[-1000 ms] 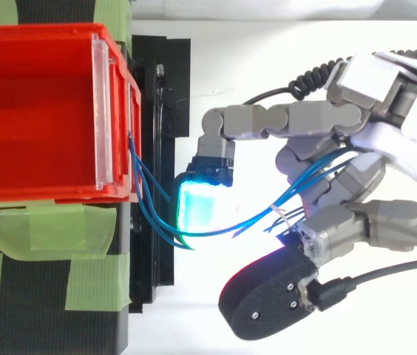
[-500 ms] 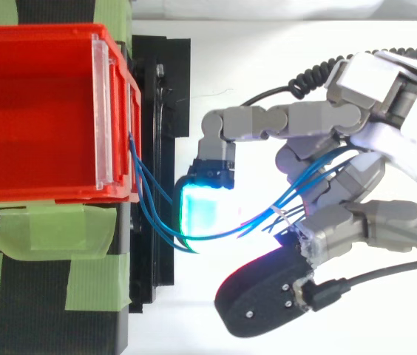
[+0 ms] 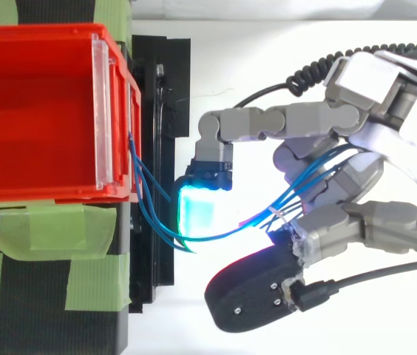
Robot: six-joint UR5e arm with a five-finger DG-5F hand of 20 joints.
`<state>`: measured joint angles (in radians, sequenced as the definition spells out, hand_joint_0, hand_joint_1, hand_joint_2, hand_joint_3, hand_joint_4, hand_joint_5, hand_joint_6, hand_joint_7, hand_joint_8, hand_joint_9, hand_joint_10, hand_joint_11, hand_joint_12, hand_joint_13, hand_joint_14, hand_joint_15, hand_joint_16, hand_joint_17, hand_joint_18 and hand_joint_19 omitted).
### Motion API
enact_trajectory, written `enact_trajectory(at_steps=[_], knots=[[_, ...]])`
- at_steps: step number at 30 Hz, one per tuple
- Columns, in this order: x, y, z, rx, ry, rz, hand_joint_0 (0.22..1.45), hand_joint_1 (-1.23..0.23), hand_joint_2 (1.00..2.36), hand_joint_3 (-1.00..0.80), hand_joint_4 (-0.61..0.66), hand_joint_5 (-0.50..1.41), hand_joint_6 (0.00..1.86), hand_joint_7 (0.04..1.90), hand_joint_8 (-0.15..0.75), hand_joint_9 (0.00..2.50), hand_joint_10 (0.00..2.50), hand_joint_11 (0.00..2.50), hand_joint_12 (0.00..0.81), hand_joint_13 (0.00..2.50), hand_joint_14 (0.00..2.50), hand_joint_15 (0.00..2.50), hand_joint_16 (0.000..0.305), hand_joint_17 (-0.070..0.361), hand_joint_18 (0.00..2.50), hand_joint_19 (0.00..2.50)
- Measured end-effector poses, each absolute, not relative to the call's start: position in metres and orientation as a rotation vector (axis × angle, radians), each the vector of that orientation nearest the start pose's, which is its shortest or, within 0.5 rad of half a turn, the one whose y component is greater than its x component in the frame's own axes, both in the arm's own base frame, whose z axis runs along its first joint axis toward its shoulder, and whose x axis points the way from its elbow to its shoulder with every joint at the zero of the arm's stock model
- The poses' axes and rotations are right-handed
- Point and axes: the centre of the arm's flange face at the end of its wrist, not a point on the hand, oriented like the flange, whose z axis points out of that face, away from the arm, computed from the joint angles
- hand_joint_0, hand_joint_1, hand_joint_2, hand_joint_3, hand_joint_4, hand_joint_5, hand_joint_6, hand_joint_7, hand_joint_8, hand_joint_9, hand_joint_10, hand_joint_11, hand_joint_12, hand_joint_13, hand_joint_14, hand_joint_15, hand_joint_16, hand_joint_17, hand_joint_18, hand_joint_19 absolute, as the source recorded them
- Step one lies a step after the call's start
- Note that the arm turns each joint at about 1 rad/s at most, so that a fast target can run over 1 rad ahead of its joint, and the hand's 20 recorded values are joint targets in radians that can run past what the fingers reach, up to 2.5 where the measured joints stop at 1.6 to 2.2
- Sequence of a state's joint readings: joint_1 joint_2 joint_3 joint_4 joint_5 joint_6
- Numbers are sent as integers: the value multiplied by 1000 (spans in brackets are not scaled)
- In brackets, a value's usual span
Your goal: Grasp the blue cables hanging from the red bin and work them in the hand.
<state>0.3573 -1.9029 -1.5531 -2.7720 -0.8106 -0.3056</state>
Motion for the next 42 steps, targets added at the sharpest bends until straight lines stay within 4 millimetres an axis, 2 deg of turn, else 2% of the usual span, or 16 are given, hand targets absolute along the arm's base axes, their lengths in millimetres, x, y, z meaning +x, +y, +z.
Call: enact_trajectory(at_steps=[6, 42], knots=[[622, 17, 347, 1185, 1037, 709, 814, -630, 1000, -1000, 268, 659, 3, 1547, 615, 1538, 2500, 2500, 681, 1957, 2500, 1860, 213, 160, 2343, 644], [620, 24, 342, 1109, 1139, 605, 815, -646, 1000, -1000, 269, 674, 4, 1541, 615, 1538, 2500, 2500, 681, 1957, 2500, 1860, 213, 160, 2343, 644]])
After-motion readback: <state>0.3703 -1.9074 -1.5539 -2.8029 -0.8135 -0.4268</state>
